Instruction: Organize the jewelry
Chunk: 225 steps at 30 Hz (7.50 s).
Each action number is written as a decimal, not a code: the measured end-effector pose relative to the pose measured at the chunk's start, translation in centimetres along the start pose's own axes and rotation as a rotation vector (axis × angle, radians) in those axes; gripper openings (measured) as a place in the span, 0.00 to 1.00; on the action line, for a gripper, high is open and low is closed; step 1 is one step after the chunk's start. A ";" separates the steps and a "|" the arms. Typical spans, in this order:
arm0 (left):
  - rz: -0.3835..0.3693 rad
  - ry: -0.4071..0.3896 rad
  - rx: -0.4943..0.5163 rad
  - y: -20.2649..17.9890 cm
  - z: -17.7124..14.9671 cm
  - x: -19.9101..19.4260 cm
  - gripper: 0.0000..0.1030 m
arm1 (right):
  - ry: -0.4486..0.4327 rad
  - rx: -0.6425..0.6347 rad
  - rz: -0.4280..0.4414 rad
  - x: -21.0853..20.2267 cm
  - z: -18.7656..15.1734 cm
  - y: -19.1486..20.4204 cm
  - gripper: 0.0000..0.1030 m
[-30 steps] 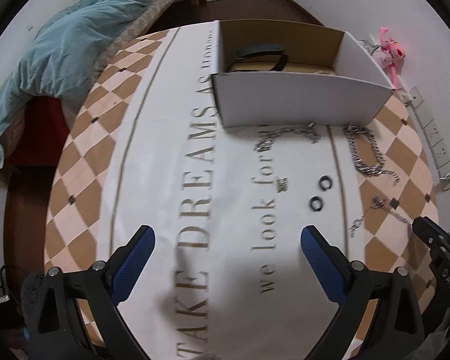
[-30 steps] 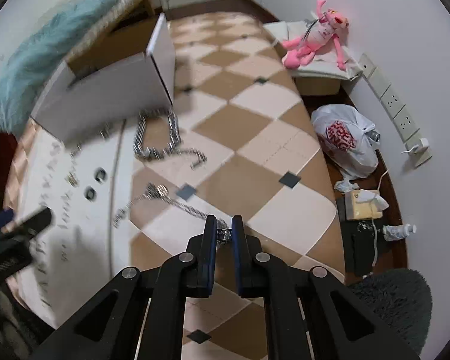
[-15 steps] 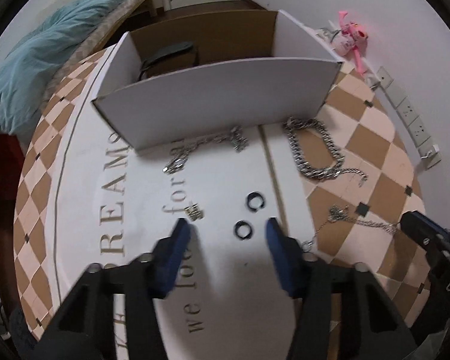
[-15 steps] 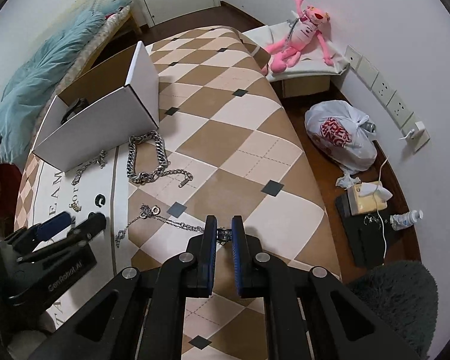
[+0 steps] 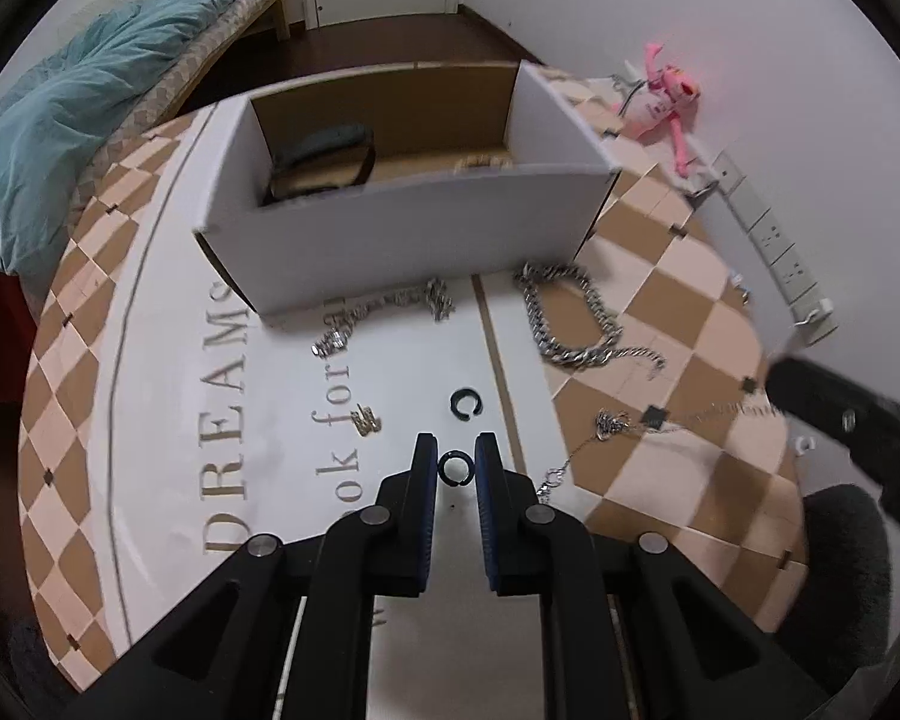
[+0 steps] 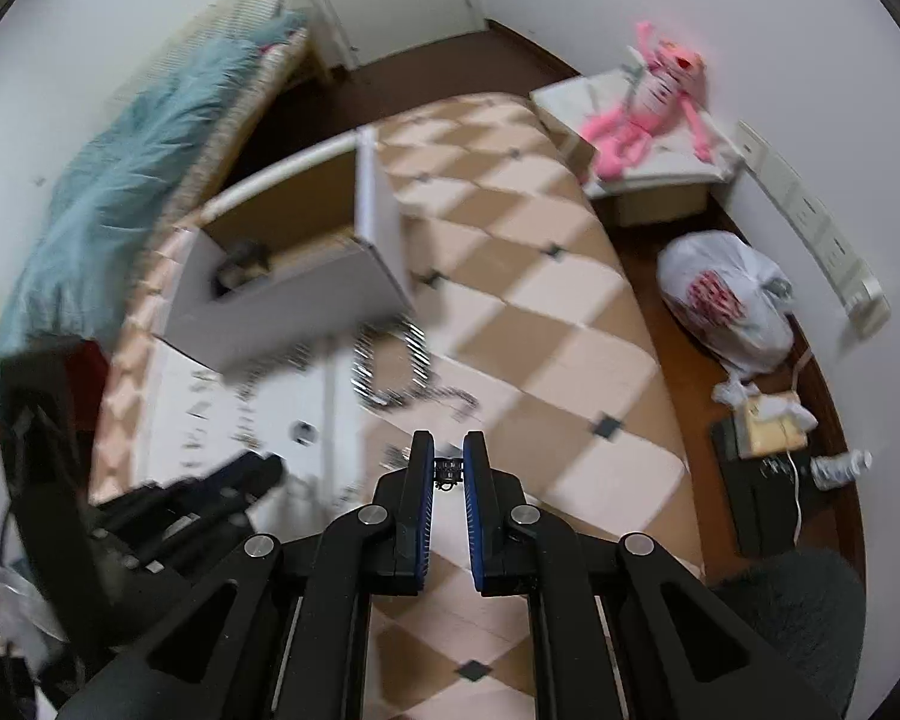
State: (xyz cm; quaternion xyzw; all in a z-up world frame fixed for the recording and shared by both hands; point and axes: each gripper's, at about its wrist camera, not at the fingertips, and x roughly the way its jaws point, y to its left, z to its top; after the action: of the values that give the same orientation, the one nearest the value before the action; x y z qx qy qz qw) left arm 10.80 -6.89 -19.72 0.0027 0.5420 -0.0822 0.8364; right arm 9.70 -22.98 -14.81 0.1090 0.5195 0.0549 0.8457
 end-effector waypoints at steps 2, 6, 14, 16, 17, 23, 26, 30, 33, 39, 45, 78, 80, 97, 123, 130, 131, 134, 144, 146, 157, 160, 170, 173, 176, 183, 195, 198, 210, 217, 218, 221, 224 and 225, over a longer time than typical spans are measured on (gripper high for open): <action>-0.015 -0.015 -0.009 0.6 0.5 -1.2 0.10 | -0.011 -0.022 0.026 -1.0 1.2 0.8 0.10; -0.035 -0.055 -0.019 1.7 2.3 -3.8 0.10 | -0.029 -0.064 0.067 -2.8 3.8 2.3 0.10; -0.049 -0.143 -0.024 3.7 8.2 -8.2 0.10 | -0.125 -0.167 0.109 -7.0 11.1 6.2 0.10; -0.052 -0.159 -0.033 4.6 10.2 -8.8 0.10 | -0.146 -0.186 0.107 -7.3 13.0 7.1 0.10; -0.050 -0.165 -0.036 4.8 10.9 -8.9 0.10 | -0.150 -0.194 0.107 -7.2 14.0 7.6 0.10; -0.079 -0.117 -0.081 7.1 15.4 -6.5 0.10 | -0.073 -0.204 0.110 -3.0 18.3 9.5 0.10; -0.097 -0.059 -0.099 7.6 16.7 -4.0 0.10 | 0.002 -0.193 0.106 0.8 19.1 9.5 0.10; -0.122 0.033 -0.123 8.2 17.5 -0.2 0.10 | 0.064 -0.172 0.096 4.7 19.2 8.8 0.10; -0.139 0.084 -0.126 8.2 17.9 1.6 0.10 | 0.092 -0.149 0.103 6.7 19.5 8.1 0.10; -0.124 0.147 -0.167 9.0 18.8 2.9 0.12 | 0.195 -0.138 0.129 10.2 20.2 7.6 0.11; -0.061 0.109 -0.169 9.7 19.1 2.0 0.74 | 0.230 -0.153 0.117 11.2 19.8 7.5 0.35; 0.227 -0.078 -0.148 8.9 10.7 -4.1 0.97 | 0.041 -0.218 -0.204 5.0 12.0 7.1 0.92; 0.246 -0.105 -0.149 8.8 10.3 -5.0 0.97 | 0.020 -0.212 -0.201 3.9 11.8 7.1 0.92; 0.307 -0.202 -0.145 7.3 5.0 -9.2 0.97 | -0.075 -0.133 -0.147 -2.1 7.2 5.5 0.92; 0.218 -0.003 -0.115 4.7 -1.3 1.1 0.95 | 0.112 -0.110 -0.146 8.7 -0.8 1.1 0.08; 0.187 0.007 -0.082 2.5 -0.9 2.6 0.68 | 0.098 -0.059 -0.154 7.6 -2.4 -0.3 0.08; 0.186 0.008 -0.080 2.4 -0.8 2.8 0.61 | 0.098 -0.056 -0.154 7.6 -2.4 -0.3 0.08; 0.170 0.006 -0.079 2.1 -0.4 3.2 0.44 | 0.099 -0.050 -0.152 7.7 -2.2 -0.5 0.08; 0.127 -0.012 -0.069 2.2 0.1 3.4 0.06 | 0.100 -0.032 -0.142 7.5 -2.0 -0.8 0.08; 0.127 -0.019 -0.062 2.1 -0.1 3.1 0.06 | 0.091 -0.029 -0.134 7.1 -1.9 -0.8 0.08; 0.097 -0.122 -0.040 2.0 0.3 -2.3 0.06 | 0.003 -0.070 -0.035 1.9 0.6 1.8 0.08; 0.084 -0.151 -0.037 2.0 0.8 -4.0 0.06 | -0.019 -0.082 -0.005 0.4 1.7 2.6 0.08; 0.018 -0.225 -0.058 3.2 5.0 -8.7 0.06 | -0.121 -0.118 0.125 -5.2 8.3 5.5 0.08; -0.016 -0.212 -0.080 4.4 7.4 -8.7 0.06 | -0.142 -0.153 0.127 -5.4 11.1 6.6 0.08; -0.046 -0.165 -0.102 5.6 9.5 -7.3 0.06 | -0.125 -0.174 0.124 -4.3 13.6 7.4 0.08; -0.103 -0.017 -0.140 7.7 12.1 -2.5 0.06 | -0.001 -0.167 0.149 0.7 16.9 8.2 0.08; -0.082 0.103 -0.201 8.9 13.8 0.0 0.12 | 0.216 -0.175 0.206 7.9 17.7 10.1 0.08; -0.030 0.087 -0.211 9.6 14.2 -0.4 0.33 | 0.285 -0.129 0.234 9.5 17.9 9.7 0.09; 0.166 -0.010 -0.202 11.5 13.7 -2.1 0.94 | 0.182 -0.218 -0.035 8.5 16.4 8.5 0.66; 0.229 -0.039 -0.159 10.3 11.5 -1.9 0.97 | 0.156 -0.281 -0.197 8.9 12.8 7.7 0.90; 0.230 -0.039 -0.158 10.1 11.3 -1.9 0.97 | 0.153 -0.279 -0.203 8.8 12.4 7.6 0.90; 0.230 -0.046 -0.161 9.8 10.6 -2.1 0.98 | 0.137 -0.261 -0.209 8.2 11.7 7.2 0.91; 0.222 -0.060 -0.169 9.5 10.1 -2.8 0.98 | 0.108 -0.251 -0.212 7.2 11.3 7.2 0.91; 0.218 -0.070 -0.173 9.4 9.9 -3.2 0.98 | 0.092 -0.250 -0.213 6.7 11.2 7.2 0.91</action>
State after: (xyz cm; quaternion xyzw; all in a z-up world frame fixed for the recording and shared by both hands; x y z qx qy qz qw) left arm 19.78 1.94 -13.52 -0.0132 0.5140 0.0560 0.8559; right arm 22.87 -16.01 -13.93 -0.0555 0.5556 0.0342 0.8289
